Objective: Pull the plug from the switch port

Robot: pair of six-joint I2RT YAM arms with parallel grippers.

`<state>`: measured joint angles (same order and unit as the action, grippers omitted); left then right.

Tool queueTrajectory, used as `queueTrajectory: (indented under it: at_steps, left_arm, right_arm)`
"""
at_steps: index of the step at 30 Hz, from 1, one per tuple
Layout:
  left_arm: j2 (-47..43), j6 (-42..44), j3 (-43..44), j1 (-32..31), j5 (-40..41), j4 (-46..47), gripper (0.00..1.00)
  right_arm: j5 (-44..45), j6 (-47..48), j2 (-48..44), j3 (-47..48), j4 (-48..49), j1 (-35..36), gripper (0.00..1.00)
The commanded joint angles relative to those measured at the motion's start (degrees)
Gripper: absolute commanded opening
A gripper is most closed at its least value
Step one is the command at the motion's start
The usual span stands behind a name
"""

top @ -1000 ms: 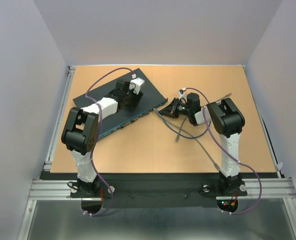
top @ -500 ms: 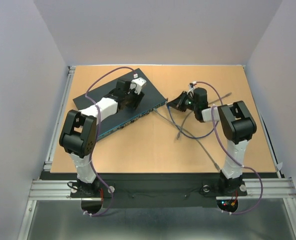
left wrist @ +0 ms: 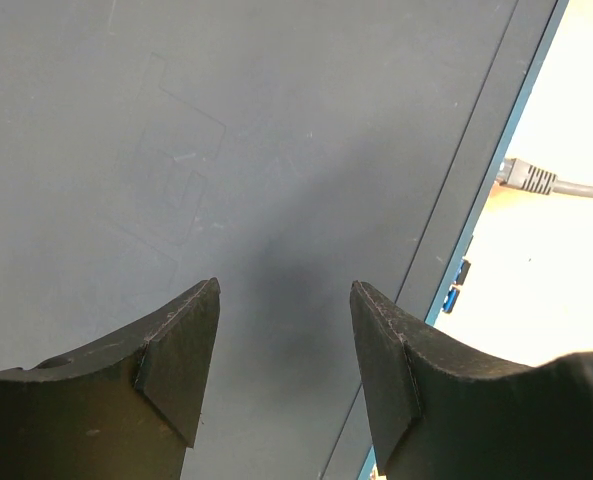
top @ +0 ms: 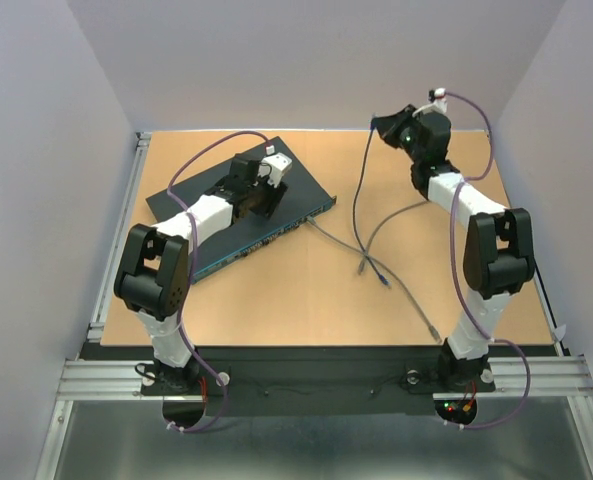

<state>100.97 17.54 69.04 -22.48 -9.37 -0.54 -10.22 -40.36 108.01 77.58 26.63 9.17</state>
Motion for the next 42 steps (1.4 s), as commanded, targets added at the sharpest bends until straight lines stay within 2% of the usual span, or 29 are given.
queueTrajectory:
  at_steps: [1, 5, 10, 17, 26, 28, 29, 30, 31, 32, 33, 34, 39, 42]
  left_arm:
    - [-3.8, 1.0, 2.0, -0.2, 0.0, -0.8, 0.66]
    - [-4.2, 1.1, 1.7, -0.2, 0.3, -0.8, 0.66]
    - [-4.6, 1.5, 1.5, -0.2, 0.2, -1.0, 0.66]
    - [-4.6, 1.3, 1.5, -0.2, 0.0, -1.0, 0.66]
    - [-4.7, 1.6, 0.8, -0.2, 0.3, -1.0, 0.66]
    - [-4.8, 1.5, 0.6, -0.2, 0.0, -1.0, 0.66]
    - [-4.9, 1.4, 0.4, -0.2, -0.3, -1.0, 0.66]
    - [-4.9, 1.5, 0.3, -0.3, -0.3, -1.0, 0.66]
    - [-4.8, 1.6, 0.2, -0.2, -0.4, -1.0, 0.66]
    - [-4.7, 1.7, 0.1, -0.2, -0.2, -1.0, 0.66]
    - [-4.8, 1.7, 0.0, -0.2, -0.2, -1.0, 0.66]
    - [-4.6, 1.9, 0.0, -0.2, -0.1, -1.0, 0.66]
    - [-3.7, 1.8, 0.0, -0.2, 0.3, -0.6, 0.66]
    - [-3.0, 1.2, 0.7, -0.2, 0.4, -0.7, 0.66]
  right_arm:
    - [8.7, 6.6, -3.2, 9.5, -3.2, -0.9, 0.00]
    - [14.2, 10.3, -3.9, 17.4, -5.7, -2.0, 0.00]
    - [16.0, 12.3, -5.0, 21.3, -7.6, -4.2, 0.00]
    - [15.8, 9.3, -2.4, 19.6, -8.3, -6.6, 0.01]
    - [16.8, 7.5, 3.3, 9.0, -7.4, -8.7, 0.00]
    - [15.8, 7.9, 4.7, 8.0, -7.5, -8.9, 0.14]
    - [13.8, 8.5, 6.2, 8.2, -7.6, -8.9, 0.27]
    - [12.9, 10.1, 6.9, 8.9, -8.2, -8.9, 0.44]
    - [11.6, 10.7, 7.4, 9.4, -8.9, -8.9, 0.69]
    - [8.3, 11.1, 7.7, 9.7, -10.0, -8.9, 0.78]
    - [6.6, 11.3, 7.3, 9.8, -10.4, -8.9, 0.96]
    - [4.4, 12.0, 6.9, 8.9, -10.5, -8.9, 1.00]
    - [-9.7, 18.1, 0.2, 2.1, -10.6, -5.5, 1.00]
    - [-17.6, 18.0, -2.4, -5.3, -10.6, -1.9, 1.00]
